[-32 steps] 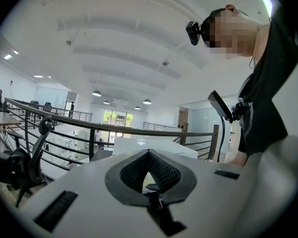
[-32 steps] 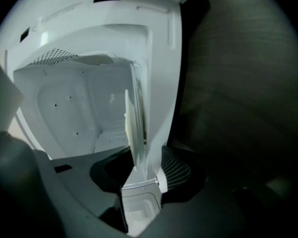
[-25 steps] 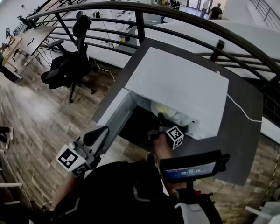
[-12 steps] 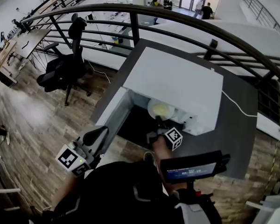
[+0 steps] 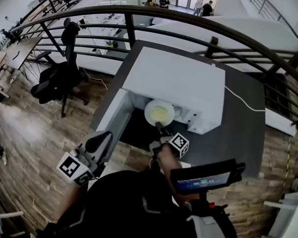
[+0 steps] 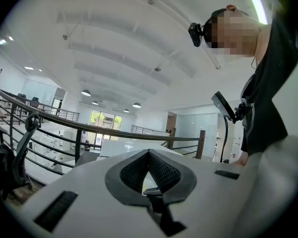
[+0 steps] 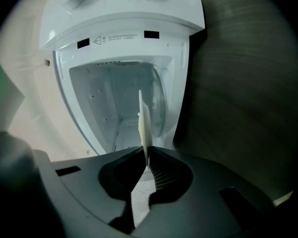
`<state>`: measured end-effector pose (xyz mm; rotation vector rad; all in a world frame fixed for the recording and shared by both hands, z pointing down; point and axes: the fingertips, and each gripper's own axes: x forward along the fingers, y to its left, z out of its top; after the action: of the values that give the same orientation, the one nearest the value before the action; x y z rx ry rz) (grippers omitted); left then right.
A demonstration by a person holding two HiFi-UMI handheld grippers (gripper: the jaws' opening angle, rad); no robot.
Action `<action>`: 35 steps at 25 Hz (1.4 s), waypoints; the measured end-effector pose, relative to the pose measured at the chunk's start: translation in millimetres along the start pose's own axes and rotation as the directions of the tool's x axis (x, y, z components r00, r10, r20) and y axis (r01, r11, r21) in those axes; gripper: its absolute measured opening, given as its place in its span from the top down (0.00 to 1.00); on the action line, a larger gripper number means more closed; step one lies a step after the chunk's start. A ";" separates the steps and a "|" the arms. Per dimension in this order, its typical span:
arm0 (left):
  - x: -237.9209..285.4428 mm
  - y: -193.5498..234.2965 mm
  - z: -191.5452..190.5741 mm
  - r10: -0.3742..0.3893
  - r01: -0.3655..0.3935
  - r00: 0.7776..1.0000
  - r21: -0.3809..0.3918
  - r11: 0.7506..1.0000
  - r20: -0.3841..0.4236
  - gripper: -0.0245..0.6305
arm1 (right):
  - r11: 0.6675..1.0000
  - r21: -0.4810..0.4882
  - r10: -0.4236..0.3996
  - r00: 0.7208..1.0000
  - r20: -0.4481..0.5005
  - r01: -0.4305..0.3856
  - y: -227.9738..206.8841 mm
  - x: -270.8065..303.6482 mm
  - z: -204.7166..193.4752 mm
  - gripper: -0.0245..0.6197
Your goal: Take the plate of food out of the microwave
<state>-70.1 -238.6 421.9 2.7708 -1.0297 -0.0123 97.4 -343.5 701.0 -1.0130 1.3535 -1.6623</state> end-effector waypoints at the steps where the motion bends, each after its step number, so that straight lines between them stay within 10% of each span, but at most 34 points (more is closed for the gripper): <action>1: 0.3 -2.2 -0.1 -0.010 0.010 1.000 0.002 1.000 -0.001 0.96 | 1.000 0.002 0.007 1.000 -0.003 -0.007 3.3 -3.3 -3.5 0.93; 35: 16.2 -36.8 -5.8 -0.190 0.191 0.981 -0.020 0.981 0.037 0.96 | 0.991 -0.084 0.104 0.993 -0.056 -0.108 75.0 -108.2 -47.9 0.94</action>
<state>-33.6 -220.8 422.0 2.8455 -0.7627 -0.0985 102.7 -238.5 608.4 -0.9360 1.4984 -1.5725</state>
